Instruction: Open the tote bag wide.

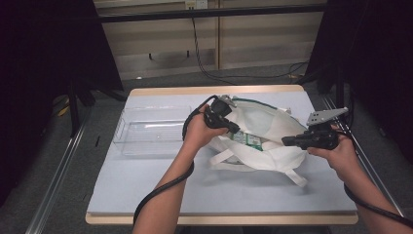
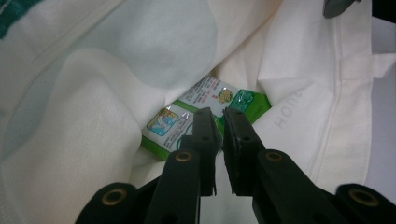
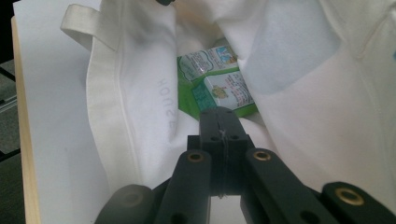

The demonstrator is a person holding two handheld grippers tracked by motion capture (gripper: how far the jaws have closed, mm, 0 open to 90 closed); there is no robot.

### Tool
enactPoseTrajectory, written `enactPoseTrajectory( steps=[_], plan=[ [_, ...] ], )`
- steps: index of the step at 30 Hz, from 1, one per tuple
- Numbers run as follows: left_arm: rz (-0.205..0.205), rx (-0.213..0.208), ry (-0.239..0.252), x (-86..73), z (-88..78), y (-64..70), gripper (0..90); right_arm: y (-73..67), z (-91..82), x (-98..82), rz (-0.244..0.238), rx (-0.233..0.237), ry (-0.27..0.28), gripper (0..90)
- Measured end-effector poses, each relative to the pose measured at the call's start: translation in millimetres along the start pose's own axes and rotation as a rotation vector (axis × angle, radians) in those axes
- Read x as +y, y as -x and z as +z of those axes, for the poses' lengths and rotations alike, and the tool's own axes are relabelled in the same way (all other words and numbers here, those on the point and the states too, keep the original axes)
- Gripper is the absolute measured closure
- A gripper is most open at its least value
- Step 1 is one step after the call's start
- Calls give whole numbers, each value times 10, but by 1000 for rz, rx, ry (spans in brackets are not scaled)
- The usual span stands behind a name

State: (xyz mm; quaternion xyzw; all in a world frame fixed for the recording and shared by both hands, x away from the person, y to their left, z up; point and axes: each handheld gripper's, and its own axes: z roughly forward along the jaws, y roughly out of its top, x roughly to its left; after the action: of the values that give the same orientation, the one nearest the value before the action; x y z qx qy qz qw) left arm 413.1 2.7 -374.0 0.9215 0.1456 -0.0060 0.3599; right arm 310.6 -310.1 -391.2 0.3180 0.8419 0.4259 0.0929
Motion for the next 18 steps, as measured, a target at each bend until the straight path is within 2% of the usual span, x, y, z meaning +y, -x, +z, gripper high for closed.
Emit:
enactPoseTrajectory(
  steps=[3, 18],
  plan=[
    [0, 12, -10, -14, 10, -5, 835, 18, -14, 33, 0, -5, 2, 900],
    [-2, 4, -18, -73, 71, 20, 835, 96, -27, 88, 2, -25, -6, 900]
  ],
)
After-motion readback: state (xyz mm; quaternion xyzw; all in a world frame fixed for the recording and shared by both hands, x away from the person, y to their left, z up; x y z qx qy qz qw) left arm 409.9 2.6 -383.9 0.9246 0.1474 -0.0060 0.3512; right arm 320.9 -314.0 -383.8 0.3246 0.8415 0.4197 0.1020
